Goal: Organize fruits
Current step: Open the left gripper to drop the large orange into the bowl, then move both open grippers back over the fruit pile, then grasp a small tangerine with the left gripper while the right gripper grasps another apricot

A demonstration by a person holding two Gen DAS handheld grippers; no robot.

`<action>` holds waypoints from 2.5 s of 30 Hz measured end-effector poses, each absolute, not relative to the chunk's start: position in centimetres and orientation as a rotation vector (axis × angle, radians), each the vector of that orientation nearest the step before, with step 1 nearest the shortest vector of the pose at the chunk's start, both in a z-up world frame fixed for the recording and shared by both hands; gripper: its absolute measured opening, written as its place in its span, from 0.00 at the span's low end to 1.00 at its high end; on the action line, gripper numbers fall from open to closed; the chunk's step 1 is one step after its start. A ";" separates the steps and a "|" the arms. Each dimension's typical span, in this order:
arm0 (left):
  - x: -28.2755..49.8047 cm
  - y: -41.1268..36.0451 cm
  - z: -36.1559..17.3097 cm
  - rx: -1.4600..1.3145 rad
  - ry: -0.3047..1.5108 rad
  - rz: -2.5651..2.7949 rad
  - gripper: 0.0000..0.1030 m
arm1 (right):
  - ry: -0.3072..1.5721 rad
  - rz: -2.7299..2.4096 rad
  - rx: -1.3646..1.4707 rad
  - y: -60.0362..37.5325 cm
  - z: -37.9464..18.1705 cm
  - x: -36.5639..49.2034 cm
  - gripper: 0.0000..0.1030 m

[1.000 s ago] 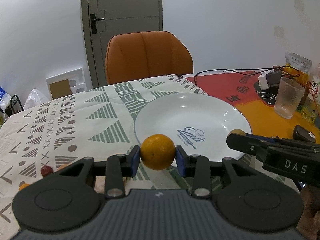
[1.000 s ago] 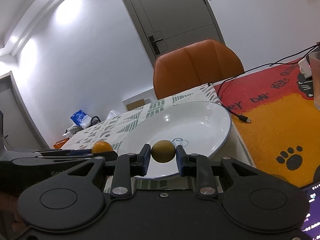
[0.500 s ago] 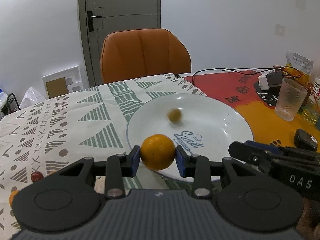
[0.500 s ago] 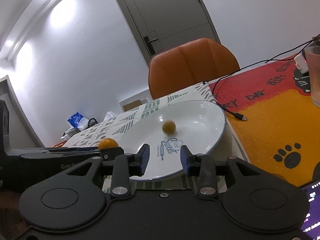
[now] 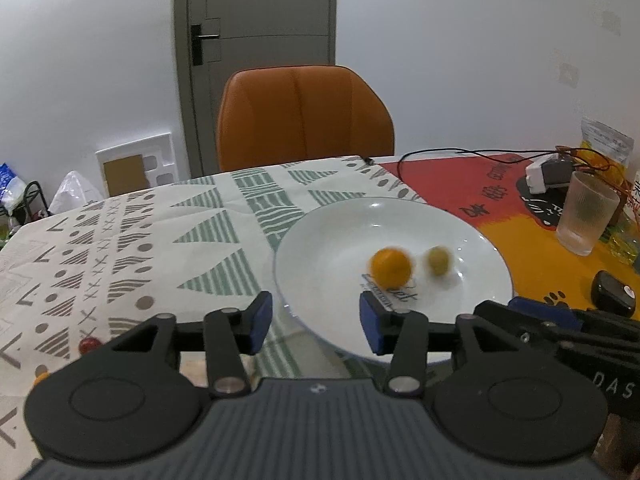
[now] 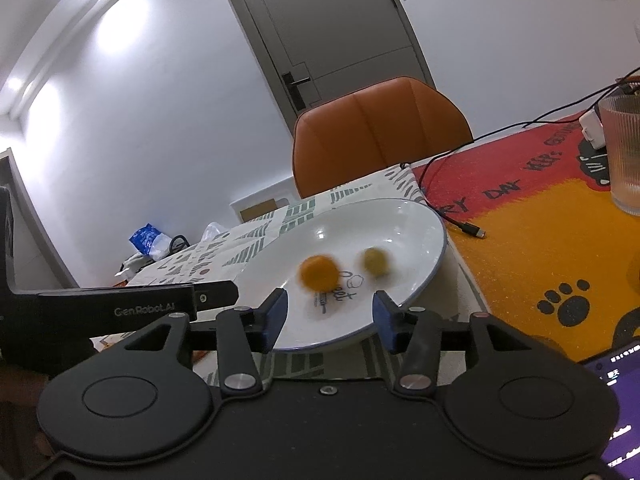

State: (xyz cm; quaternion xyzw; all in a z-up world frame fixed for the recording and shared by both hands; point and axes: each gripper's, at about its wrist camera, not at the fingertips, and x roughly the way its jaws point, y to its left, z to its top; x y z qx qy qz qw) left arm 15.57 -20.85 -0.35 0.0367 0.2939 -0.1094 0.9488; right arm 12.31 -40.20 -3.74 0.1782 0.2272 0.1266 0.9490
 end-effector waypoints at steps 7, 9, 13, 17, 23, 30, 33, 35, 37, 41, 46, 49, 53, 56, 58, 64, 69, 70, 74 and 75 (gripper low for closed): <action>14.6 -18.4 0.3 0.052 0.582 -0.171 0.57 | 0.459 0.266 0.349 -39.2 -3.4 12.0 0.55; 14.3 -17.8 0.4 0.047 0.580 -0.160 0.59 | 0.458 0.271 0.344 -38.8 -3.2 11.9 0.56; 13.5 -16.4 0.6 0.036 0.570 -0.132 0.67 | 0.452 0.283 0.326 -38.0 -2.7 11.6 0.61; 12.7 -15.0 0.9 0.016 0.557 -0.103 0.76 | 0.450 0.286 0.305 -37.1 -2.3 11.3 0.71; 11.7 -12.4 1.0 0.010 0.542 -0.034 0.85 | 0.442 0.270 0.280 -35.5 -1.9 11.0 0.91; 10.5 -9.2 0.6 -0.041 0.553 0.014 0.92 | 0.449 0.298 0.256 -33.0 -1.7 10.9 1.00; 10.1 -8.0 0.3 -0.053 0.560 0.029 0.92 | 0.455 0.320 0.238 -31.9 -1.6 10.9 1.00; 10.0 -7.4 0.1 -0.057 0.568 0.037 0.92 | 0.461 0.333 0.228 -31.1 -1.7 10.9 1.00; 9.7 -6.7 -0.2 -0.064 0.573 0.041 0.92 | 0.467 0.343 0.219 -30.4 -1.7 11.0 1.00; 9.3 -5.7 -0.6 -0.092 0.578 0.046 0.92 | 0.485 0.359 0.196 -29.0 -1.9 11.1 1.00; 8.9 -4.5 -1.4 -0.145 0.588 0.036 0.92 | 0.510 0.382 0.146 -27.4 -2.1 11.2 1.00; 8.6 -4.0 -1.8 -0.169 0.592 0.033 0.92 | 0.521 0.393 0.120 -26.7 -2.1 11.3 1.00; 8.4 -3.5 -2.4 -0.193 0.594 0.020 0.92 | 0.527 0.407 0.096 -25.9 -2.0 11.3 1.00; 8.3 -3.5 -2.8 -0.191 0.596 0.007 0.91 | 0.531 0.415 0.080 -25.3 -2.1 11.3 1.00; 8.4 -3.6 -3.2 -0.187 0.608 -0.002 0.90 | 0.536 0.420 0.073 -25.0 -2.2 11.4 1.00; 8.9 -3.5 -4.3 -0.209 0.624 -0.022 0.76 | 0.555 0.426 0.053 -24.4 -2.6 11.8 1.00; 9.5 -3.4 -5.1 -0.248 0.631 -0.042 0.54 | 0.556 0.422 0.035 -24.1 -2.2 11.9 1.00; 9.5 -3.4 -5.1 -0.245 0.627 -0.041 0.53 | 0.556 0.422 0.032 -23.9 -2.2 12.0 1.00; 9.7 -3.1 -5.1 -0.263 0.626 -0.062 0.32 | 0.564 0.427 0.025 -23.5 -2.4 12.2 1.00; 9.7 -2.9 -5.1 -0.276 0.628 -0.072 0.22 | 0.569 0.430 0.024 -23.3 -2.5 12.3 1.00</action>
